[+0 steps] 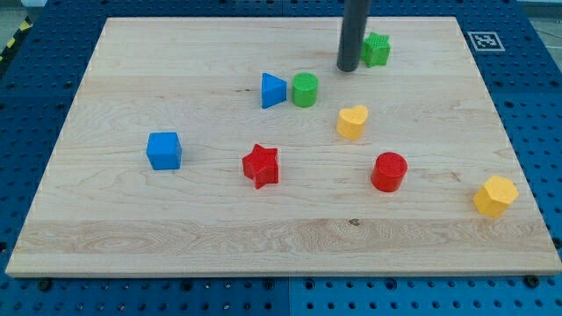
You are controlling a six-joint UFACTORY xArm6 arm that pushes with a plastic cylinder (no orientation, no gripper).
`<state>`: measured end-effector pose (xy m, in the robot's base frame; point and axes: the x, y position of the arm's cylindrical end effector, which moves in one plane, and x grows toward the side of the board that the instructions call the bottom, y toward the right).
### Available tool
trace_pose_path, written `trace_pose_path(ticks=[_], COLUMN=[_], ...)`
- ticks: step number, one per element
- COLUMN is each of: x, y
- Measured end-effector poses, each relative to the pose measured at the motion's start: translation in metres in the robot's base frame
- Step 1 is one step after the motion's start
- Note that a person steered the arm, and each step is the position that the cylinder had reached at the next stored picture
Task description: Move green star diagonal to the top right of the green circle
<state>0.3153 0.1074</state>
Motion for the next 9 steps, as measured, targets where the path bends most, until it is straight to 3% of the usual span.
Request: trace_pose_path(ticks=[3,5,9], x=[0.009,-0.035,-0.041], y=[0.087,0.090,0.058])
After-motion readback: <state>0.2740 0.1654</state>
